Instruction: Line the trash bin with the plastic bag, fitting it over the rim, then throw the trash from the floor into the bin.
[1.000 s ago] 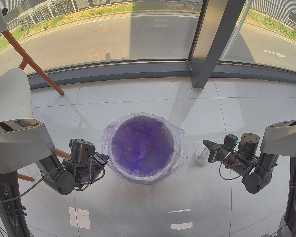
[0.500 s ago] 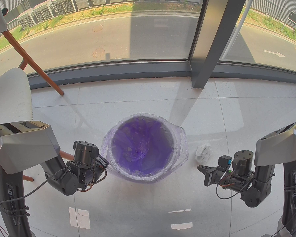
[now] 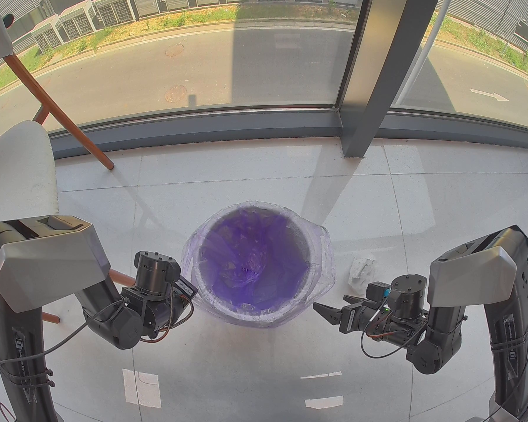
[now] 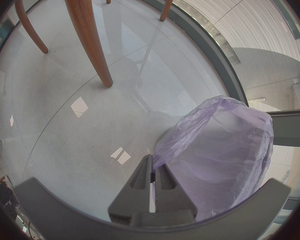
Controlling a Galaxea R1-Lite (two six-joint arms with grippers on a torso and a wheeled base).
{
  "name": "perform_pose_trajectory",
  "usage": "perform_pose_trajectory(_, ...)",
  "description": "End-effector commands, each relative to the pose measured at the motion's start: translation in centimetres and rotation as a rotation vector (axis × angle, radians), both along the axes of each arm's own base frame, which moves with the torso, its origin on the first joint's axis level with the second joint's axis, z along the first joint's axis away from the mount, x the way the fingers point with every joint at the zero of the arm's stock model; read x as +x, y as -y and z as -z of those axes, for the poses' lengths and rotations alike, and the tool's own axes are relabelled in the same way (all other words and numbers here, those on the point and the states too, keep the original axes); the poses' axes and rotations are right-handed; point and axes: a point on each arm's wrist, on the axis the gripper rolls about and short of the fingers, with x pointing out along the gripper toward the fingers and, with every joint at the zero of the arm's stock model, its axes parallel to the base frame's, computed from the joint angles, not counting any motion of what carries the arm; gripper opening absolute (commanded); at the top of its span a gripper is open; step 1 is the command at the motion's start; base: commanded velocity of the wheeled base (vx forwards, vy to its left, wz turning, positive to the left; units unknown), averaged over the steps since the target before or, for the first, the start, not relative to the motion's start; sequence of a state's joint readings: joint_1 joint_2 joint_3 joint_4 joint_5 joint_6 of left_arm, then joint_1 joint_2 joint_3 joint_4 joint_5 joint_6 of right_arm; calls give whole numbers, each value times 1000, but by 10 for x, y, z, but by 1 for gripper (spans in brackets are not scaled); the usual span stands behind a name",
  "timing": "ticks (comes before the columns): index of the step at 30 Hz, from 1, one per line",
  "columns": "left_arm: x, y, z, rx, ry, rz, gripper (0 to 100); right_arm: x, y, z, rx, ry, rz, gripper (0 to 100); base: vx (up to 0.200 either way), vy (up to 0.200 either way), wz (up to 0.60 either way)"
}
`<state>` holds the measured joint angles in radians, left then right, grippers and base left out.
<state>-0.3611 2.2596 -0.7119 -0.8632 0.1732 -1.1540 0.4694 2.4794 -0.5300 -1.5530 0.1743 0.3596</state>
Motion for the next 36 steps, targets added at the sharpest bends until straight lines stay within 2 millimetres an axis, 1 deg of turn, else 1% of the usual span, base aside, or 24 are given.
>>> perform_pose_trajectory(1, -1, 2, -1, -1, 3, 5, 0, 0, -9, -2, 66, -24, 58, 100, 0, 0, 0)
perform_pose_trajectory(3, -1, 3, -1, 0, 4, 5, 0, -1, -12, 2, 74, -42, 105, 100, 0, 0, 0)
perform_pose_trajectory(7, -1, 3, -1, 3, 3, 5, 0, -1, -15, 7, 70, -47, 114, 100, 0, 0, 0)
perform_pose_trajectory(9, -2, 2, -1, 5, 2, 1, 0, 1, -18, 5, 79, -35, 111, 100, 0, 0, 0)
perform_pose_trajectory(14, -2, 2, -1, 6, 4, 0, 0, 16, -26, 3, 110, 15, 113, 100, 0, 0, 0)
perform_pose_trajectory(17, -1, 3, -1, 8, 5, 0, 0, 17, -27, 6, 107, 16, 112, 100, 0, 0, 0)
perform_pose_trajectory(18, -1, 3, -1, 9, 7, -3, 0, 16, -26, 9, 102, 8, 112, 0, 0, 0, 0)
perform_pose_trajectory(19, -2, 3, -1, 13, 5, -1, 0, 15, -26, 13, 95, -2, 111, 0, 0, 0, 0)
perform_pose_trajectory(24, -2, 3, -1, 16, 3, 1, 0, 15, -26, 15, 92, -4, 120, 0, 0, 0, 0)
perform_pose_trajectory(32, -3, 2, 6, 23, -15, 3, 0, 14, -25, 28, 72, -31, 121, 0, 0, 0, 0)
perform_pose_trajectory(36, -1, 3, 23, 28, -39, -1, 0, 16, -26, 35, 68, -37, 123, 0, 0, 0, 0)
